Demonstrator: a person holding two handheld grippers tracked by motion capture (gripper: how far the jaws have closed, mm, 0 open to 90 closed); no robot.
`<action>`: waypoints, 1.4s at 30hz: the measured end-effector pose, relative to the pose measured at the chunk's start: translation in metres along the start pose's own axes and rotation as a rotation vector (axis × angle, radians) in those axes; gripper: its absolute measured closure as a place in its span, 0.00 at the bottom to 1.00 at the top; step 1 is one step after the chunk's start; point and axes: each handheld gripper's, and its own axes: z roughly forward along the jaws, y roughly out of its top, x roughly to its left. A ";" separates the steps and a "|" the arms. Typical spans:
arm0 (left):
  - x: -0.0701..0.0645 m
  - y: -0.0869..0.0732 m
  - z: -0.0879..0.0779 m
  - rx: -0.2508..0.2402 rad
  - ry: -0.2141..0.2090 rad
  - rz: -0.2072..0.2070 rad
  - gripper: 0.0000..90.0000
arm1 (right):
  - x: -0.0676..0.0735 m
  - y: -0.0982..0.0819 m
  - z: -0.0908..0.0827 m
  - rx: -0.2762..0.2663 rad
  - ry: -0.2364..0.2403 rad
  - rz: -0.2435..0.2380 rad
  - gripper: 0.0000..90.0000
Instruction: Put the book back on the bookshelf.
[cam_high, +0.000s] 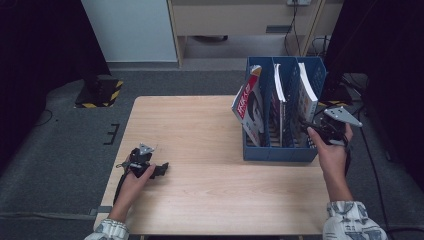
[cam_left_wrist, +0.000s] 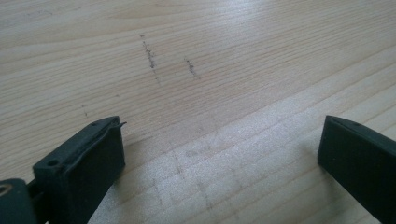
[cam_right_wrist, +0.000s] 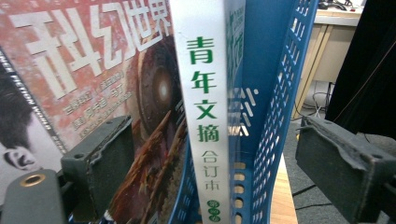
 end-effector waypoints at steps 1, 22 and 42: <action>0.000 0.000 0.000 0.000 0.000 0.000 0.00 | 0.001 0.000 0.000 -0.002 0.003 0.000 0.12; 0.000 0.000 0.000 0.000 0.000 0.000 0.00 | 0.007 -0.002 -0.017 -0.005 0.026 -0.015 0.07; 0.000 0.000 0.000 0.000 0.000 0.000 0.00 | 0.023 -0.009 -0.030 -0.023 0.072 -0.029 0.06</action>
